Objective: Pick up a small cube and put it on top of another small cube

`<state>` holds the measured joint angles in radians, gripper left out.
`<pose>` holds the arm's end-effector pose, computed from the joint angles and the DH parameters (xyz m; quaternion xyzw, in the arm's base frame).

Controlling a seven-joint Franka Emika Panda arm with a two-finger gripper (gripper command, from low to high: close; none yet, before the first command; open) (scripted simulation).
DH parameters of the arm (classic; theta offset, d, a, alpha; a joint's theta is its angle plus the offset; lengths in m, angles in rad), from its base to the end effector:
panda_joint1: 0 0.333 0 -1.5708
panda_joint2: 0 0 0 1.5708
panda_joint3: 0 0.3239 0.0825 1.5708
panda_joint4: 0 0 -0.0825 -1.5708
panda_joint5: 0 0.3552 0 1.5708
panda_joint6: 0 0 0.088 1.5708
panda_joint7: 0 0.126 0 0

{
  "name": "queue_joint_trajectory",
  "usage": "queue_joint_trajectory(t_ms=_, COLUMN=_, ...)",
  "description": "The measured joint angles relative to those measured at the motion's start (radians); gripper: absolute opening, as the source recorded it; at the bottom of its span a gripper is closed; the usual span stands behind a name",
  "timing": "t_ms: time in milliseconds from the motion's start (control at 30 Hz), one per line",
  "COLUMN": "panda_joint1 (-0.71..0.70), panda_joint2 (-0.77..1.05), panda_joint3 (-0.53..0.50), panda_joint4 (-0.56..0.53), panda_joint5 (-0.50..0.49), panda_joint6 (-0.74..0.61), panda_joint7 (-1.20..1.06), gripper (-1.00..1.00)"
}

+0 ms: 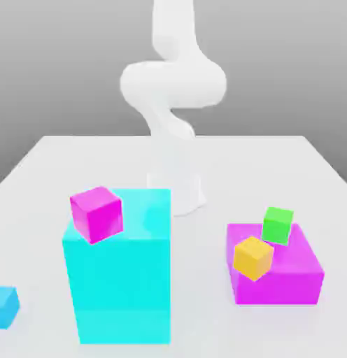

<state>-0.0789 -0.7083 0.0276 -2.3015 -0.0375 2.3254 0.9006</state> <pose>0.3583 -0.0159 0.6722 -0.8330 0.4213 -0.3370 0.1228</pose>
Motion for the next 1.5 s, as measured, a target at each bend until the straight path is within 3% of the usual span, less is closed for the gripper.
queue_joint_trajectory(t_ms=267, panda_joint1=-0.227, panda_joint2=0.300, panda_joint3=0.055, panda_joint4=-0.004, panda_joint5=-0.124, panda_joint6=0.079, panda_joint7=0.327, gripper=0.00)
queue_joint_trajectory(t_ms=567, panda_joint1=-0.388, panda_joint2=0.626, panda_joint3=0.004, panda_joint4=-0.010, panda_joint5=-0.204, panda_joint6=0.171, panda_joint7=0.648, gripper=0.00)
queue_joint_trajectory(t_ms=733, panda_joint1=-0.467, panda_joint2=0.796, panda_joint3=-0.030, panda_joint4=-0.017, panda_joint5=-0.163, panda_joint6=0.234, panda_joint7=0.766, gripper=0.00)
queue_joint_trajectory(t_ms=967, panda_joint1=-0.560, panda_joint2=1.018, panda_joint3=-0.044, panda_joint4=-0.027, panda_joint5=0.019, panda_joint6=0.329, panda_joint7=0.838, gripper=0.00)
queue_joint_trajectory(t_ms=1100, panda_joint1=-0.578, panda_joint2=1.162, panda_joint3=-0.037, panda_joint4=-0.003, panda_joint5=0.049, panda_joint6=0.435, panda_joint7=0.839, gripper=0.00)
queue_joint_trajectory(t_ms=1133, panda_joint1=-0.576, panda_joint2=1.189, panda_joint3=-0.038, panda_joint4=0.002, panda_joint5=0.052, panda_joint6=0.456, panda_joint7=0.837, gripper=-1.00)
queue_joint_trajectory(t_ms=1333, panda_joint1=-0.583, panda_joint2=1.196, panda_joint3=-0.033, panda_joint4=0.004, panda_joint5=0.050, panda_joint6=0.468, panda_joint7=0.837, gripper=-1.00)
queue_joint_trajectory(t_ms=1500, panda_joint1=-0.579, panda_joint2=1.064, panda_joint3=-0.037, panda_joint4=-0.023, panda_joint5=0.046, panda_joint6=0.358, panda_joint7=0.842, gripper=-1.00)
